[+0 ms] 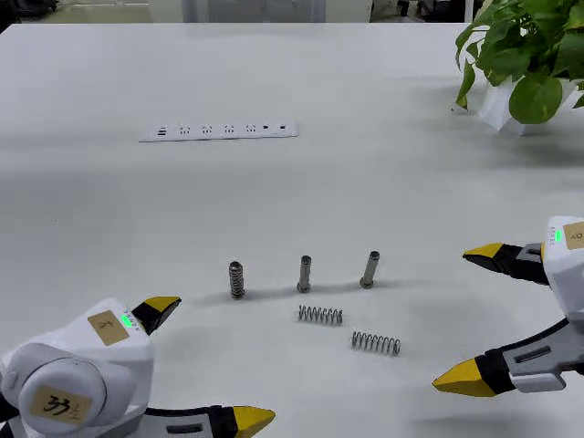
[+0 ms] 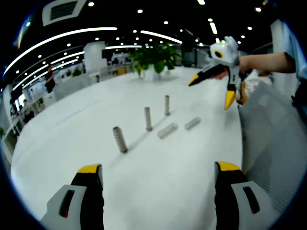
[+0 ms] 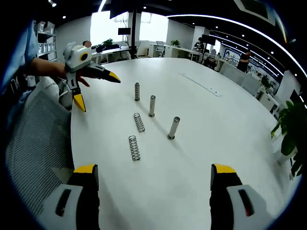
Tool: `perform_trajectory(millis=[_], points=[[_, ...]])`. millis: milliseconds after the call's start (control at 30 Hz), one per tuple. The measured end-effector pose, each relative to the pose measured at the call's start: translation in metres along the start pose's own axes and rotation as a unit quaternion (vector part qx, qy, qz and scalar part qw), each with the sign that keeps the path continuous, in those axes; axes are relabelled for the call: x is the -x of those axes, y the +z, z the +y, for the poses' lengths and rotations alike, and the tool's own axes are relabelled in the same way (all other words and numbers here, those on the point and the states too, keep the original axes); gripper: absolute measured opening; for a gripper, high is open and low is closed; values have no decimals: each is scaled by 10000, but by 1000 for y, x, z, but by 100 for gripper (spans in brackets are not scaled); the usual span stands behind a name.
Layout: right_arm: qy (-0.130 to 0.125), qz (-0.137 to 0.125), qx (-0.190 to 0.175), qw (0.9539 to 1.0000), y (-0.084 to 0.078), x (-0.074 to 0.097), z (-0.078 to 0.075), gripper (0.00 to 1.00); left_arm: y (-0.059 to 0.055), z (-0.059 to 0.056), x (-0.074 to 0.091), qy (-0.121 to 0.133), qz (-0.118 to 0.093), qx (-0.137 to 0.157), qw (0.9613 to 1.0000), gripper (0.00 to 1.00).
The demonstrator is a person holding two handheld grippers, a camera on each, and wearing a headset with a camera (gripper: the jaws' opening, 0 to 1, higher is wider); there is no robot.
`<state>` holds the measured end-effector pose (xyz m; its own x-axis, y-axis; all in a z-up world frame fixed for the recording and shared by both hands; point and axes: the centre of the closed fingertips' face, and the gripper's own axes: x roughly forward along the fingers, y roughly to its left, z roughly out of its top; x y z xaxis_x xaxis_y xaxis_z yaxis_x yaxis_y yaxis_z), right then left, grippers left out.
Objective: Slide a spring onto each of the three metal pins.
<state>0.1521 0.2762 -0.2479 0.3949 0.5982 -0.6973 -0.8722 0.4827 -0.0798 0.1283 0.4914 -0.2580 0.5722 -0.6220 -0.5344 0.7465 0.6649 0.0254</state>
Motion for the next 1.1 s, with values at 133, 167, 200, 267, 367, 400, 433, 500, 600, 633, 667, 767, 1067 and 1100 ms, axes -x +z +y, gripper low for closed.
perform_trajectory(millis=[133,167,200,267,367,400,433,500,600,633,667,767,1067,1100], points=[[52,93,-34,9999,-6,-1,5,98,1,0,-3,-59,32,-58,10000,97],[62,109,-26,9999,-6,-1,6,98,2,-1,-3,-81,33,-95,9999,97],[51,105,-20,9999,-6,-1,6,98,3,-1,-3,-91,31,-120,9999,96],[39,65,-47,10000,-3,-1,6,98,6,-3,-4,-149,14,-207,9997,95],[26,17,-59,10000,0,-1,7,97,13,-9,-7,-278,-107,-298,9991,85],[34,4,-68,10000,1,-1,8,97,14,-9,-9,-288,-92,-296,9991,82],[27,-9,-70,10000,1,-1,9,97,16,-10,-11,-314,-98,-350,9988,80],[36,-31,-82,10000,1,-1,10,97,18,-14,-16,-427,-33,-469,9980,81],[47,8,-84,10000,-3,1,11,97,23,-19,-25,-574,54,-702,9959,78],[42,20,-87,10000,-4,2,11,97,24,-20,-27,-614,102,-731,9954,76],[40,29,-97,9999,-5,3,11,97,24,-21,-30,-693,158,-757,9946,75],[16,23,-166,9999,-9,7,12,96,24,-24,-41,-852,344,-953,9912,72],[6,-52,-373,9993,-17,9,20,96,36,-24,-66,-1036,712,-1428,9817,62],[13,-51,-376,9993,-18,9,21,96,37,-25,-69,-1087,741,-1457,9806,60]])
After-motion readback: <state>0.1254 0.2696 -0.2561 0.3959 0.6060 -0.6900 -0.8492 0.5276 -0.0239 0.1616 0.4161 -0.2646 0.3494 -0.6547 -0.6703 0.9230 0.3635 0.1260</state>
